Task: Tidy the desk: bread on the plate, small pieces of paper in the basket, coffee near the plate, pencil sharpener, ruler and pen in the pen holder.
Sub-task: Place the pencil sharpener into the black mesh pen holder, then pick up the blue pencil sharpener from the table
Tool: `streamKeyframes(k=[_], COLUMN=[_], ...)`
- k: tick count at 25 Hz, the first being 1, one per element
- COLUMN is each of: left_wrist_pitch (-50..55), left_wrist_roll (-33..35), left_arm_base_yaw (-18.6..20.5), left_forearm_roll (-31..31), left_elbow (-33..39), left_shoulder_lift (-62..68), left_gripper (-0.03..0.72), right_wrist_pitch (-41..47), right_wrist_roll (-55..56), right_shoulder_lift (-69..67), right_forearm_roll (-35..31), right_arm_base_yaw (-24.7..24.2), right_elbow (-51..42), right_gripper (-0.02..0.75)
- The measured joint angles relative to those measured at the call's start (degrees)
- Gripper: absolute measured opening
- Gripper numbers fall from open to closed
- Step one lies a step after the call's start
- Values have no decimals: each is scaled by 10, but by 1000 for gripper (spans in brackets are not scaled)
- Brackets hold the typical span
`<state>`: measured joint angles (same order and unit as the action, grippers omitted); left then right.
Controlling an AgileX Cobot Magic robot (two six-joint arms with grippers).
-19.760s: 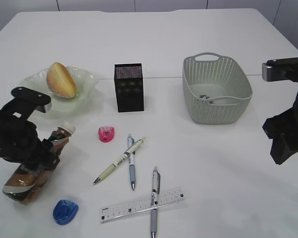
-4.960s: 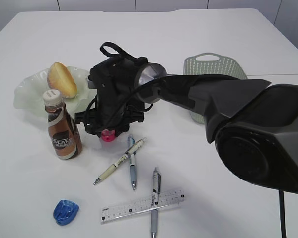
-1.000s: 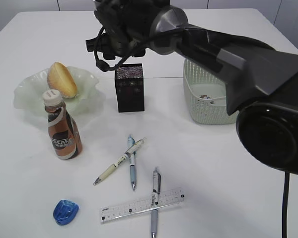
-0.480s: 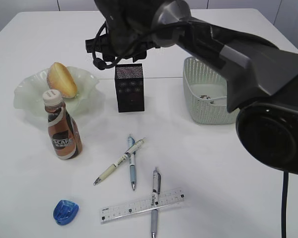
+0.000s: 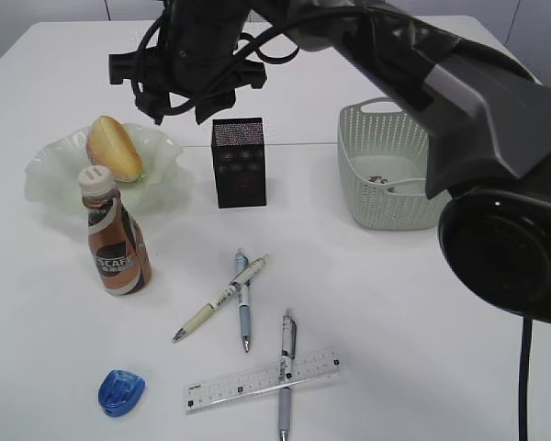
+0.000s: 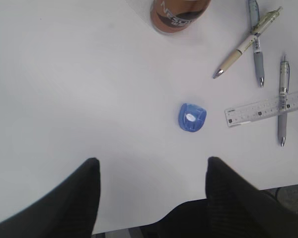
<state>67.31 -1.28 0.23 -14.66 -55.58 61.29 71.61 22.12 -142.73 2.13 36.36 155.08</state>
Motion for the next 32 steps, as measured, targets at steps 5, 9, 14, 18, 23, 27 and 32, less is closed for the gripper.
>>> streamKeyframes(k=[5, 9, 14, 18, 23, 27, 32], left_wrist_pitch=[4, 8, 9, 9, 10, 12, 15], left_wrist_roll=[0, 0, 0, 0, 0, 0, 0], left_arm_base_yaw=[0, 0, 0, 0, 0, 0, 0], left_forearm_roll=[0, 0, 0, 0, 0, 0, 0], left_elbow=[0, 0, 0, 0, 0, 0, 0], left_shoulder_lift=[0, 0, 0, 0, 0, 0, 0], left_gripper=[487, 487, 487, 487, 487, 487, 487], right_wrist_pitch=[2, 2, 2, 2, 2, 0, -3], right_wrist_roll=[-38, -53, -68, -86, -104, -136, -173], right_shoulder_lift=[13, 41, 93, 146, 190, 220, 276], right_forearm_roll=[-17, -15, 2, 7, 7, -9, -12], right_arm_base_yaw=[22, 49, 78, 100, 125, 128, 128], right_elbow=[-1, -44, -134, -221, -317, -395, -504], right_gripper=[379, 379, 379, 379, 379, 379, 379])
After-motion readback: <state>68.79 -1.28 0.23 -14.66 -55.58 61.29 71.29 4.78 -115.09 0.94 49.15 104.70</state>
